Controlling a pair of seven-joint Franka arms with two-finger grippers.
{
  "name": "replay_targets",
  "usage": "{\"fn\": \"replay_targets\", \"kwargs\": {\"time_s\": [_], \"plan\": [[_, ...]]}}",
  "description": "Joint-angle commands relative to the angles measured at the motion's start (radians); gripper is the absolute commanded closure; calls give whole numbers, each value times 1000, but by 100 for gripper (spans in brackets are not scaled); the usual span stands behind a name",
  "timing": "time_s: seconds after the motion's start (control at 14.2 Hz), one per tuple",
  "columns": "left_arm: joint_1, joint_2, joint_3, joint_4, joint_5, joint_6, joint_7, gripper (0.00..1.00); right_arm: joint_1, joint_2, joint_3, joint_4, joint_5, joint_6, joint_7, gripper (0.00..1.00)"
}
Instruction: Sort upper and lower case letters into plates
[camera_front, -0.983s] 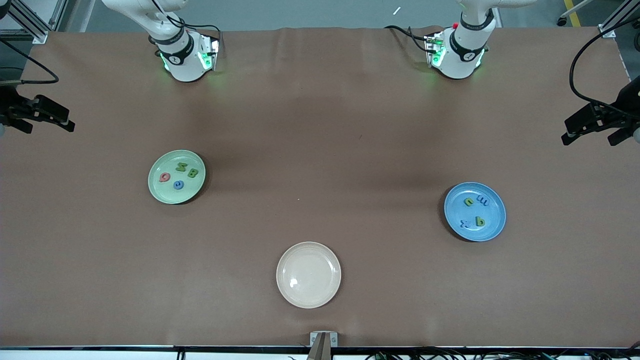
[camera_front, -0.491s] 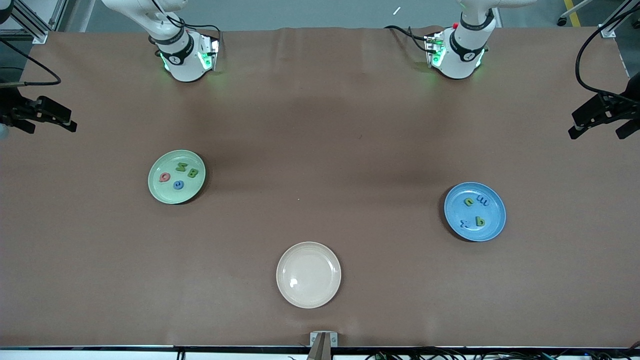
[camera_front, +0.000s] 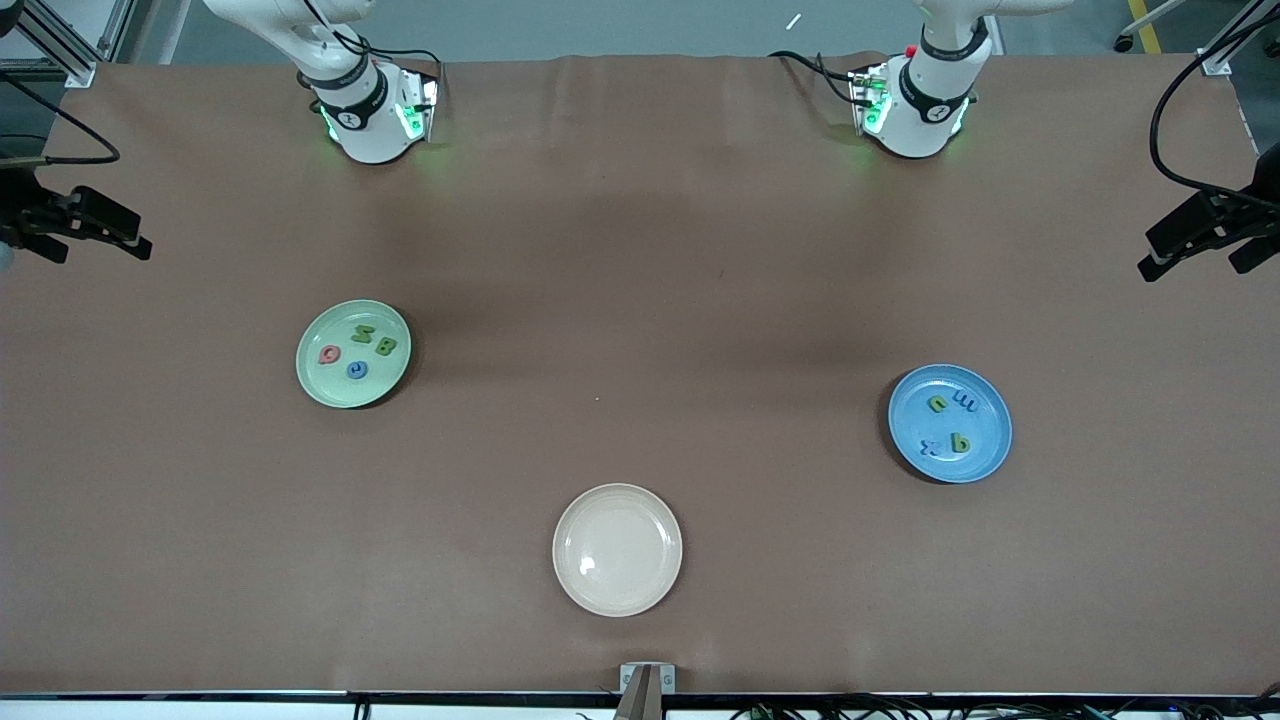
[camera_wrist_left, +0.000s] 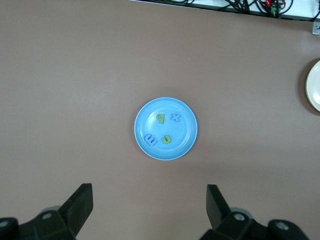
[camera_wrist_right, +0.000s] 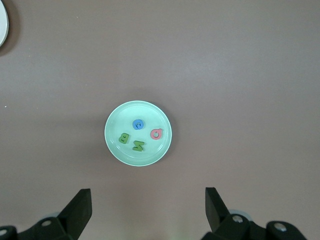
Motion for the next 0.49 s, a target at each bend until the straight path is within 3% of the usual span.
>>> {"fn": "replay_targets", "kwargs": {"time_s": [0.0,0.42], "plan": [[4,-14,-21,3,-2,-10,31,0,-4,-30,10,-29,-11,5,-5,0],[10,-14,-30,3,-4,-16,32,0,-2,-33,12,-29,-11,2,-5,0]]}}
